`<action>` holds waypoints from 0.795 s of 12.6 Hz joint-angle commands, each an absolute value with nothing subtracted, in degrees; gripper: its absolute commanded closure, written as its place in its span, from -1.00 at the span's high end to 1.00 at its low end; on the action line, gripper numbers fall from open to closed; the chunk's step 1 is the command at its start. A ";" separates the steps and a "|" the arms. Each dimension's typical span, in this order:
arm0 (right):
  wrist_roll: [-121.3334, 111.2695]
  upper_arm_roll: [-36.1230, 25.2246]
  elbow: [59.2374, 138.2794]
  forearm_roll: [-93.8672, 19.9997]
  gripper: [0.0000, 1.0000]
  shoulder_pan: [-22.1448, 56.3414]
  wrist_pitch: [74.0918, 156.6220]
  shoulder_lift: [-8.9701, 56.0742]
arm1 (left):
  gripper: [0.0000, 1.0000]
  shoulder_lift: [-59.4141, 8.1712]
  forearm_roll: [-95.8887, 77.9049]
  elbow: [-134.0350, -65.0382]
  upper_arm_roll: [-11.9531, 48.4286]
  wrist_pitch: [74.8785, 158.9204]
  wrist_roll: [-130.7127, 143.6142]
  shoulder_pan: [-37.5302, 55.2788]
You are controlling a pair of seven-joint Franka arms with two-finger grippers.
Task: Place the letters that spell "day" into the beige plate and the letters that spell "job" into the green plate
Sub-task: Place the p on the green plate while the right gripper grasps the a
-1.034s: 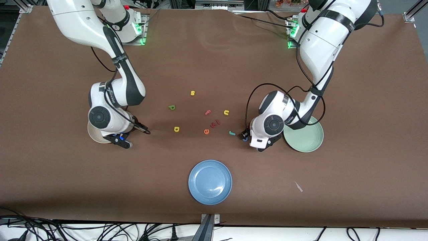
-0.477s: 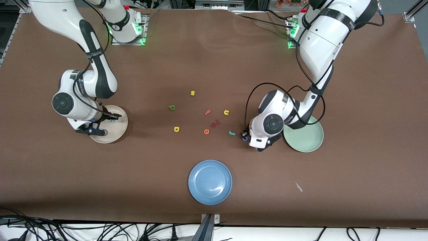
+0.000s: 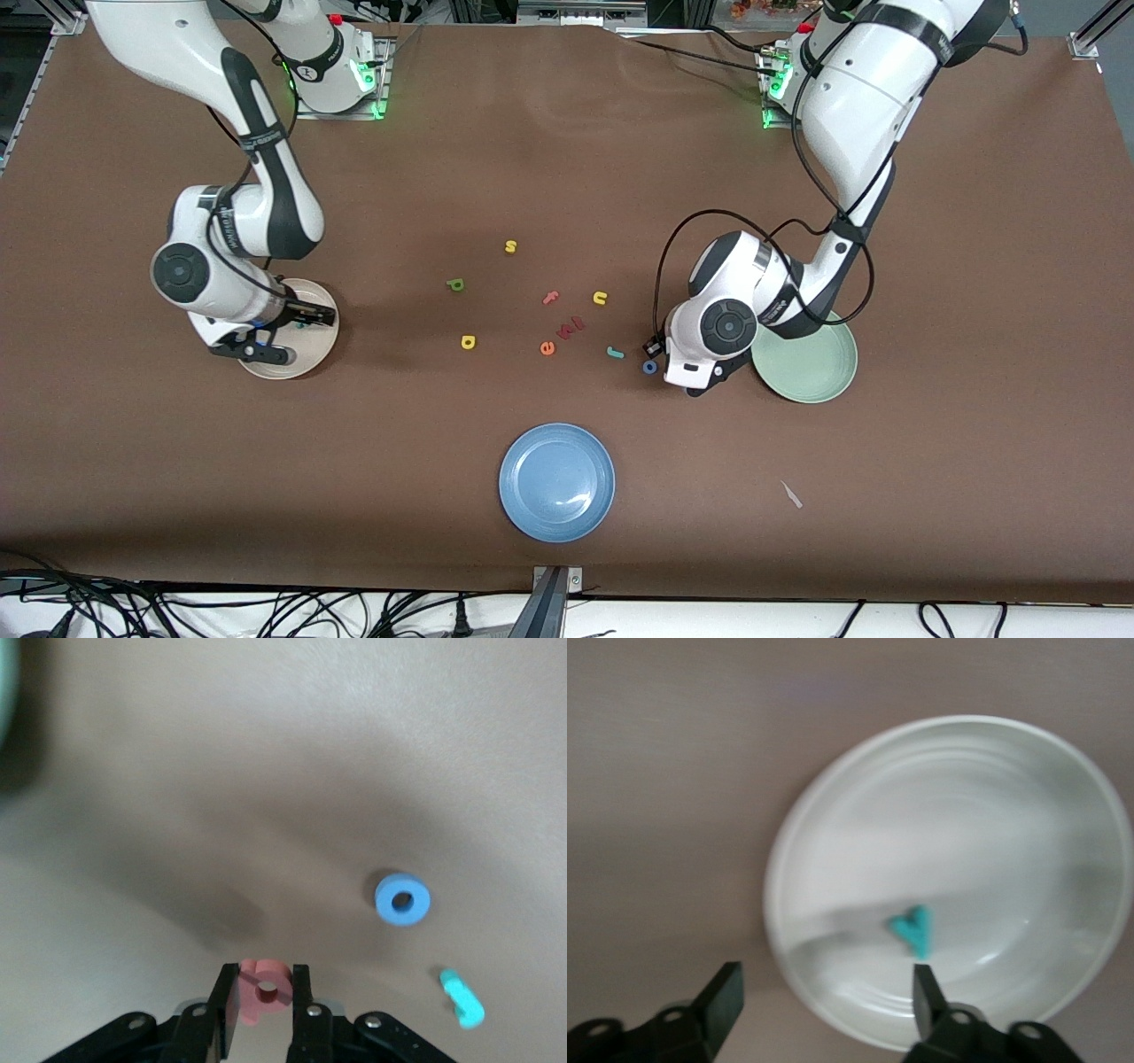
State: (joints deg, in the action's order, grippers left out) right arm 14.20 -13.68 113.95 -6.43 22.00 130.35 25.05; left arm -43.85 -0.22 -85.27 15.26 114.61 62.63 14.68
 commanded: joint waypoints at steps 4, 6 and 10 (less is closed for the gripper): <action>26.09 -5.20 105.31 -6.77 1.00 23.03 129.81 30.05 | -0.89 -39.46 3.78 -86.13 14.94 109.60 49.95 8.28; 29.16 -2.56 101.53 -6.85 1.00 23.20 129.99 33.03 | -0.90 -39.46 3.95 -86.57 14.94 109.42 44.94 4.76; 34.36 -1.67 95.63 -6.77 1.00 26.45 130.25 37.78 | -0.90 -39.55 3.87 -86.57 14.94 108.63 40.17 0.62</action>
State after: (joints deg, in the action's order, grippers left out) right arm 33.06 -1.56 99.42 -6.43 25.34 130.42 34.79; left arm -40.19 2.66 -85.96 14.37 109.25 41.43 1.55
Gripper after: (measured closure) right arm 0.000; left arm 0.749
